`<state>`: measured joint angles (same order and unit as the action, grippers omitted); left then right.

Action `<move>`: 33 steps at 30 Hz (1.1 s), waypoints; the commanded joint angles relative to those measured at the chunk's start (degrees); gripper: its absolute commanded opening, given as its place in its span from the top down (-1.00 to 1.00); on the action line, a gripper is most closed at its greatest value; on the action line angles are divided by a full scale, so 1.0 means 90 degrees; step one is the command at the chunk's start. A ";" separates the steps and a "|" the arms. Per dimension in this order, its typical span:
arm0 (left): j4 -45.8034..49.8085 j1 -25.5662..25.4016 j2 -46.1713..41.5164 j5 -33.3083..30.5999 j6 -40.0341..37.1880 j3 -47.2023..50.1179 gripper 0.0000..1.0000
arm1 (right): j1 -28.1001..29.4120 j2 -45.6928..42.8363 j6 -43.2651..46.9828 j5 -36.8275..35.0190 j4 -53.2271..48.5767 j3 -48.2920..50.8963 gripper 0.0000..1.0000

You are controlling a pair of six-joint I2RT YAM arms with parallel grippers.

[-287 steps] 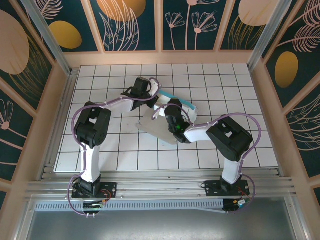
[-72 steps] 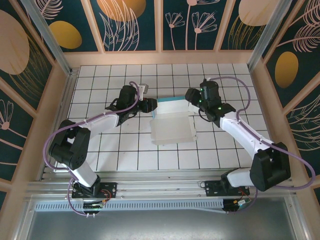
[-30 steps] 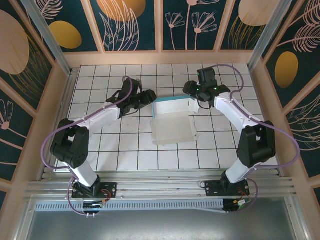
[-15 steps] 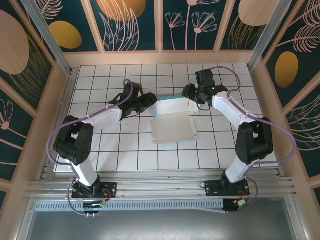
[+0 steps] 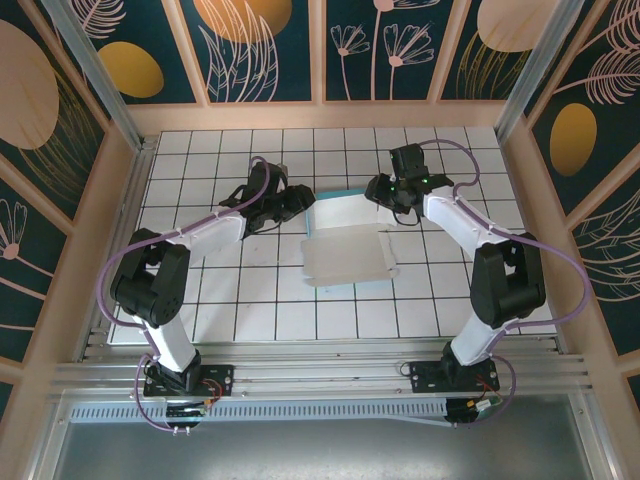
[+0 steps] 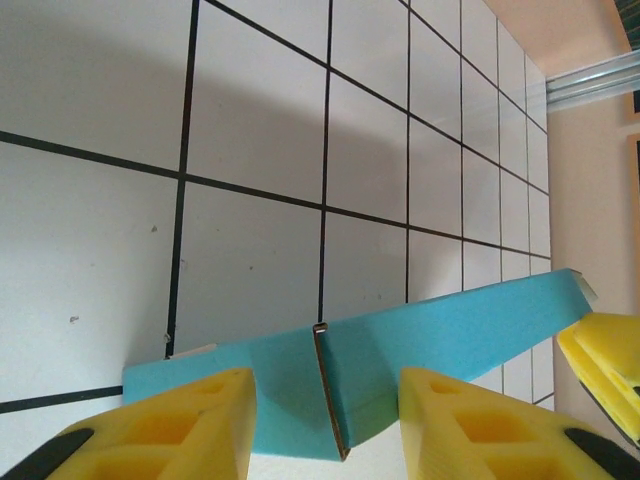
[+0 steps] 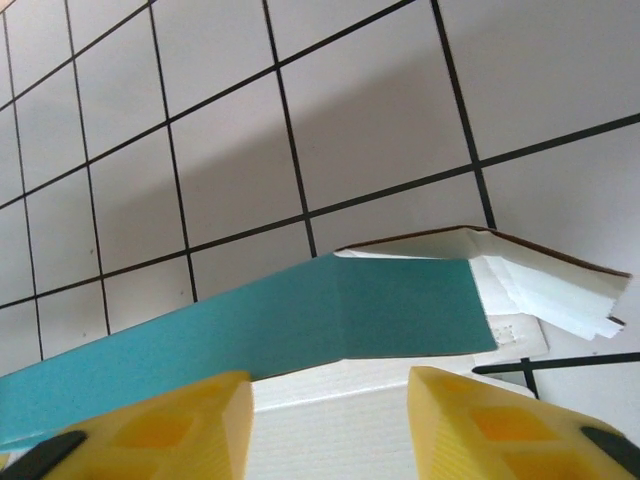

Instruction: Fold the paper box

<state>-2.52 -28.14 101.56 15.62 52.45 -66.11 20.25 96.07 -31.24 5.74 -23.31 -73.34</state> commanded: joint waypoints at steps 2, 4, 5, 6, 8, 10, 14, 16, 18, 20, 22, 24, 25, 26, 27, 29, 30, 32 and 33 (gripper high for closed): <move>0.0638 -0.0074 0.0111 -0.0089 -0.0298 0.0098 0.19 | 0.0145 -0.0037 0.0420 -0.0641 -0.0280 -0.0401 -0.02; 0.0622 -0.0086 0.0127 -0.0057 -0.0280 0.0094 0.19 | 0.0152 -0.0078 0.0548 -0.0706 -0.0330 -0.0515 -0.07; 0.0606 -0.0101 0.0134 -0.0051 -0.0272 0.0098 0.19 | 0.0147 -0.0065 0.0592 -0.0706 -0.0308 -0.0536 -0.09; 0.0589 -0.0106 0.0141 -0.0043 -0.0256 0.0108 0.19 | 0.0134 -0.0027 0.0631 -0.0706 -0.0300 -0.0591 -0.13; 0.0584 -0.0125 0.0156 -0.0046 -0.0248 0.0118 0.19 | 0.0121 0.0139 0.0704 -0.0682 -0.0397 -0.0769 -0.18; 0.0583 -0.0135 0.0163 -0.0038 -0.0249 0.0128 0.20 | 0.0129 0.0313 0.0737 -0.0638 -0.0518 -0.0950 -0.23; 0.0564 -0.0158 0.0122 -0.0045 -0.0238 0.0158 0.20 | 0.0127 0.0542 0.0715 -0.0490 -0.0504 -0.1017 -0.25; 0.0564 -0.0164 0.0089 -0.0074 -0.0238 0.0177 0.20 | 0.0130 0.0626 0.0656 -0.0345 -0.0510 -0.1013 -0.22; 0.0554 -0.0164 0.0089 -0.0085 -0.0228 0.0177 0.20 | 0.0141 0.0636 0.0552 -0.0238 -0.0453 -0.0931 -0.17; 0.0539 -0.0170 0.0090 -0.0075 -0.0231 0.0176 0.20 | 0.0141 0.0610 0.0458 -0.0196 -0.0364 -0.0787 -0.16; 0.0542 -0.0183 0.0078 -0.0075 -0.0225 0.0167 0.20 | 0.0137 0.0588 0.0354 -0.0169 -0.0354 -0.0709 -0.15; 0.0526 -0.0201 0.0059 -0.0083 -0.0230 0.0167 0.20 | 0.0136 0.0570 0.0263 -0.0166 -0.0324 -0.0609 -0.13; 0.0507 -0.0203 0.0054 -0.0068 -0.0236 0.0177 0.20 | 0.0140 0.0549 0.0244 -0.0145 -0.0262 -0.0554 -0.13; 0.0496 -0.0213 0.0052 -0.0057 -0.0238 0.0177 0.21 | 0.0124 0.0537 0.0214 -0.0129 -0.0181 -0.0492 -0.11; 0.0495 -0.0213 0.0046 -0.0048 -0.0250 0.0174 0.21 | 0.0129 0.0528 0.0200 -0.0120 -0.0110 -0.0447 -0.05; 0.0495 -0.0231 0.0049 -0.0055 -0.0261 0.0177 0.21 | 0.0128 0.0553 0.0139 -0.0130 -0.0040 -0.0425 0.04; 0.0486 -0.0233 0.0053 -0.0065 -0.0275 0.0184 0.21 | 0.0127 0.0577 0.0114 -0.0121 -0.0002 -0.0411 0.10; 0.0486 -0.0242 0.0063 -0.0065 -0.0291 0.0197 0.22 | 0.0125 0.0597 0.0084 -0.0129 0.0050 -0.0398 0.21; 0.0486 -0.0250 0.0078 -0.0074 -0.0312 0.0205 0.22 | 0.0130 0.0610 0.0076 -0.0149 0.0070 -0.0384 0.24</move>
<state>-2.79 -29.23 101.51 14.50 51.07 -66.06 21.19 101.80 -29.69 4.14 -22.06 -78.52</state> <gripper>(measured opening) 0.391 0.391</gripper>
